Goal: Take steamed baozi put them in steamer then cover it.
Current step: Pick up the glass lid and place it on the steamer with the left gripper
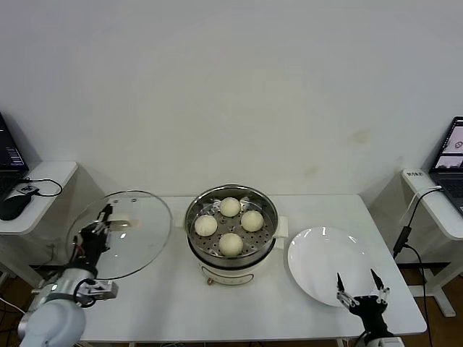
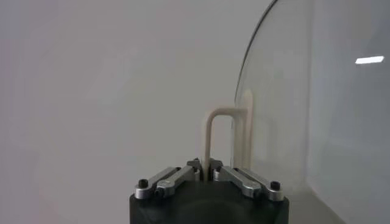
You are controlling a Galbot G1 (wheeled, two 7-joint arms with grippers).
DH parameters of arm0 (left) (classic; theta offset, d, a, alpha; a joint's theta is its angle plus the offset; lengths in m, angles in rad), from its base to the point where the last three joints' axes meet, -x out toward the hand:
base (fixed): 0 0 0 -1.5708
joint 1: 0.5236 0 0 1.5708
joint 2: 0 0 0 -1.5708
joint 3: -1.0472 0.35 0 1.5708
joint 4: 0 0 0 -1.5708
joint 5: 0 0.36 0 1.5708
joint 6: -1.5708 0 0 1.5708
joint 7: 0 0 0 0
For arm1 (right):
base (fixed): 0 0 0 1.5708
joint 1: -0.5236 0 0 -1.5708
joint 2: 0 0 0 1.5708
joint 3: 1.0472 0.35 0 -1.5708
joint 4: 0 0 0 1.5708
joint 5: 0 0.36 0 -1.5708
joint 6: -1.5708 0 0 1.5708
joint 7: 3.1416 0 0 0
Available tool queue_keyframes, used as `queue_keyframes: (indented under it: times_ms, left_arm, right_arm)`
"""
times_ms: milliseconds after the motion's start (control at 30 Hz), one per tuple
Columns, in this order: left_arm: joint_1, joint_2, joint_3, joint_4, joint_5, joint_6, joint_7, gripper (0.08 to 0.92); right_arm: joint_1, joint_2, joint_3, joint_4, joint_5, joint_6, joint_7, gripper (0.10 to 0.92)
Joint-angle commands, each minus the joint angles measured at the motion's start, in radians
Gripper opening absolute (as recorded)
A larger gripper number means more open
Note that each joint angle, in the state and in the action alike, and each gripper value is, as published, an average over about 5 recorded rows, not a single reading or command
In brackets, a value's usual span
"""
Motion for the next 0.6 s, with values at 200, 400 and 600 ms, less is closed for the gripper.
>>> queue_keyframes:
  times_ms: [200,400,600]
  left_arm:
    - [-0.281,-0.023,0.423,-0.052,0.038,0.234,0.131,0.147]
    - [-0.357,-0.114,0.496,-0.014,0.167,0.264,0.208,0.147]
    - [-0.444,-0.180,0.548,0.044,0.256,0.288,0.256,0.147]
  right_arm:
    - [0.051,0.018,-0.043,-0.060,-0.112,0.009,0.030,0.823]
    - [0.061,0.033,-0.061,-0.088,-0.158,0.011,0.052,0.823]
    - [0.074,0.058,-0.066,-0.113,-0.199,0.010,0.065,0.823]
